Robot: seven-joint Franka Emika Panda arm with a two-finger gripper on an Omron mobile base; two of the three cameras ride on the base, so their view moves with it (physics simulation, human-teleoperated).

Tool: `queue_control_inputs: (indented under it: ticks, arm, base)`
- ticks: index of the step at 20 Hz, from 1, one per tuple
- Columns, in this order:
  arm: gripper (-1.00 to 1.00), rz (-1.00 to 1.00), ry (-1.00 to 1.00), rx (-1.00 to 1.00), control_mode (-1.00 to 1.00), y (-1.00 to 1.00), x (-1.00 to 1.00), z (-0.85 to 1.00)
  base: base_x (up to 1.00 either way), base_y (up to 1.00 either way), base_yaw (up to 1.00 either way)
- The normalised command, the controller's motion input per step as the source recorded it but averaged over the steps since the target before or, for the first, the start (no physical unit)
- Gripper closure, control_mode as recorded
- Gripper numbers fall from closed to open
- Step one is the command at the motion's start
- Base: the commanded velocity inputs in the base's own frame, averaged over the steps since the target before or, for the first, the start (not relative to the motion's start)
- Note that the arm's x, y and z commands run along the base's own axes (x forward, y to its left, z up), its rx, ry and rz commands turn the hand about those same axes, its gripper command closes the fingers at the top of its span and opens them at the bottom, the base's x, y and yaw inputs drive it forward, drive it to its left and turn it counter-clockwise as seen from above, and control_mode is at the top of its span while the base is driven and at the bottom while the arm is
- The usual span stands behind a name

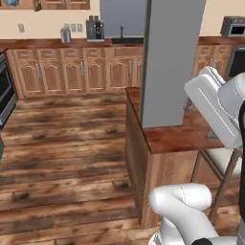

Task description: Pick up the bowls from the cabinet and place each bowl in front of a stool on the dining counter.

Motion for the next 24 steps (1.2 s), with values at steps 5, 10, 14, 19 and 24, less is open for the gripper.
queue_control_inputs:
  ticks: [5, 10, 14, 19, 24]
  arm:
    - [-1.00, 0.00, 0.00, 0.00, 1.00, 0.00, 0.00, 0.00]
    - [-1.00, 0.00, 0.00, 0.00, 1.00, 0.00, 0.00, 0.00]
    - [-1.00, 0.00, 0.00, 0.00, 1.00, 0.00, 0.00, 0.00]
    - [-1.00, 0.00, 0.00, 0.00, 1.00, 0.00, 0.00, 0.00]
    - [-1.00, 0.00, 0.00, 0.00, 1.00, 0.00, 0.00, 0.00]
  base:
    - [1.00, 1.00, -0.05]
    - [1.00, 1.00, -0.11]
    - [1.00, 1.00, -0.25]
    - [1.00, 0.98, -0.26]
    - [1.00, 0.66, -0.03]
